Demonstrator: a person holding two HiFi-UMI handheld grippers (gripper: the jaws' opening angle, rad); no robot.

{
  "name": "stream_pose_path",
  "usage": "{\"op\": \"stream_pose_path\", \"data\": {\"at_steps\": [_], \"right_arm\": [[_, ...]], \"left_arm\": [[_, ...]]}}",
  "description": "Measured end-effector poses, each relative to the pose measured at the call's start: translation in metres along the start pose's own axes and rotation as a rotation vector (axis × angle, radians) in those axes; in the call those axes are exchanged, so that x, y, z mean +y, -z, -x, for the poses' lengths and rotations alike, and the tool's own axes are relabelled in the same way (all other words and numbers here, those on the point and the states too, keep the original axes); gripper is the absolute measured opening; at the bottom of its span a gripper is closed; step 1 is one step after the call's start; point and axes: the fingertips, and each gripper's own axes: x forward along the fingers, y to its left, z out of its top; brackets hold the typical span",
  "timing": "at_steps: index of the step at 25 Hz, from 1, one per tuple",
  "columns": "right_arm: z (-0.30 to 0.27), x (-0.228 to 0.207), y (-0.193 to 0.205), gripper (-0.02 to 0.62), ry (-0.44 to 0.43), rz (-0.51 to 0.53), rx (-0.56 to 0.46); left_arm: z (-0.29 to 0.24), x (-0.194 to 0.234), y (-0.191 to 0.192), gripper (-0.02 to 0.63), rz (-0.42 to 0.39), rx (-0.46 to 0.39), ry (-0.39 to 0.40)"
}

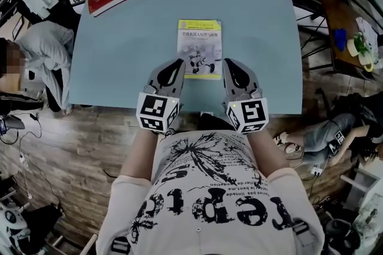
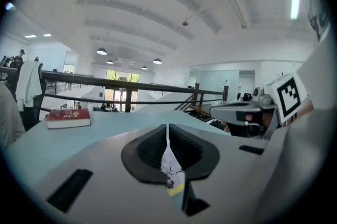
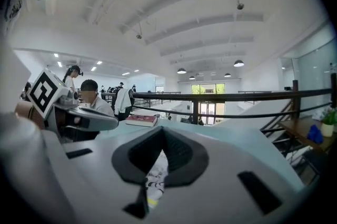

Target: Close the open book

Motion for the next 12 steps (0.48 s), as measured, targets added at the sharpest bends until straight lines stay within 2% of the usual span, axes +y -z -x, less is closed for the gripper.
{"op": "stream_pose_path", "data": {"at_steps": [7,12], "right_arm": [[0.016,0.023,-0.025,0.011,0.028,0.063,-0.051],[0.029,0.024,-0.036,0.010,0.083,0.077,-0.076]], "left_arm": [[0.044,-0.003,-0.067,0.025,-0.116,-0.167,-0.010],[0.067,-0.007,-0.092,0.025,-0.158,-0.235,-0.005]]}}
